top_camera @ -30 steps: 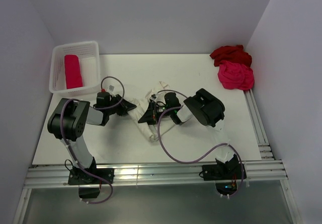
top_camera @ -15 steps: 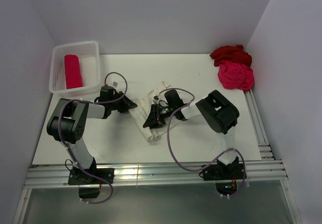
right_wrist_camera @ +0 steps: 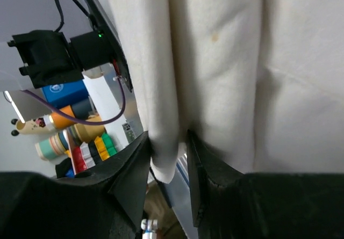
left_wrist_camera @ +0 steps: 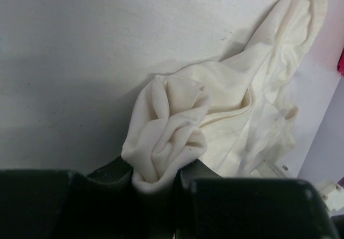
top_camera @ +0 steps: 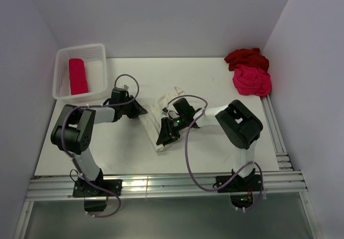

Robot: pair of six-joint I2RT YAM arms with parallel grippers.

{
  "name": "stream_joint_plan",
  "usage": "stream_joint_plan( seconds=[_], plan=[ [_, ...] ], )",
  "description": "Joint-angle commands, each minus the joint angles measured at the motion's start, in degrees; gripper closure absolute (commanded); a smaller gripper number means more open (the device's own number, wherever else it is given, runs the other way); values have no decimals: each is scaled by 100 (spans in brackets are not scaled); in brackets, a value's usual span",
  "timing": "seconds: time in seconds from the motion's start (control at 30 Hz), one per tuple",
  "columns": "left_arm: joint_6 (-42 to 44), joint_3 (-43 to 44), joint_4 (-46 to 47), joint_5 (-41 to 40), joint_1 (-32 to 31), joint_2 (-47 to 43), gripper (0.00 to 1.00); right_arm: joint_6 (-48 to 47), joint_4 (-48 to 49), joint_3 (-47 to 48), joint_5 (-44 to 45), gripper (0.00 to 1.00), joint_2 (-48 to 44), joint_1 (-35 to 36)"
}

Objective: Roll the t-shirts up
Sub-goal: Roll the tshirt

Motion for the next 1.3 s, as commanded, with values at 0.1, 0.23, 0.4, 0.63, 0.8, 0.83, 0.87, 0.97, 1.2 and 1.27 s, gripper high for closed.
stream_joint_plan(
  seconds=[0.1, 0.23, 0.4, 0.63, 0.8, 0.83, 0.87, 0.97, 1.2, 1.27],
  plan=[
    [298, 318, -966, -881, -95, 66, 84, -408, -654, 191, 78, 71, -339, 217],
    [333, 475, -1307, -916, -104, 110, 84, -286, -506, -62, 60, 100, -426, 226],
    [430, 678, -1739, -978, -112, 145, 85, -83, -303, -379, 236, 100, -532, 217],
    [491, 784, -1951, -978, -121, 163, 85, -250, -742, -433, 534, 90, -638, 217],
    [483, 810, -2021, -978, -156, 207, 85, -680, -1936, -117, 1446, 70, -1383, 208],
    [474, 819, -2030, -978, -165, 215, 85, -742, -2138, 119, 1606, 67, -1524, 217],
    [465, 819, -2030, -978, -174, 207, 86, -873, -2584, 252, 1773, 65, -1795, 226],
    [439, 784, -2012, -960, -209, 180, 86, -1119, -3410, 963, 2633, 41, -2061, 348],
    [386, 757, -1951, -873, -227, 189, 85, -1630, -5004, 3054, 5242, 14, -1334, 1525],
    [377, 793, -2003, -829, -227, 233, 85, -1674, -5477, 3758, 6076, 15, -719, 1780]
  ],
)
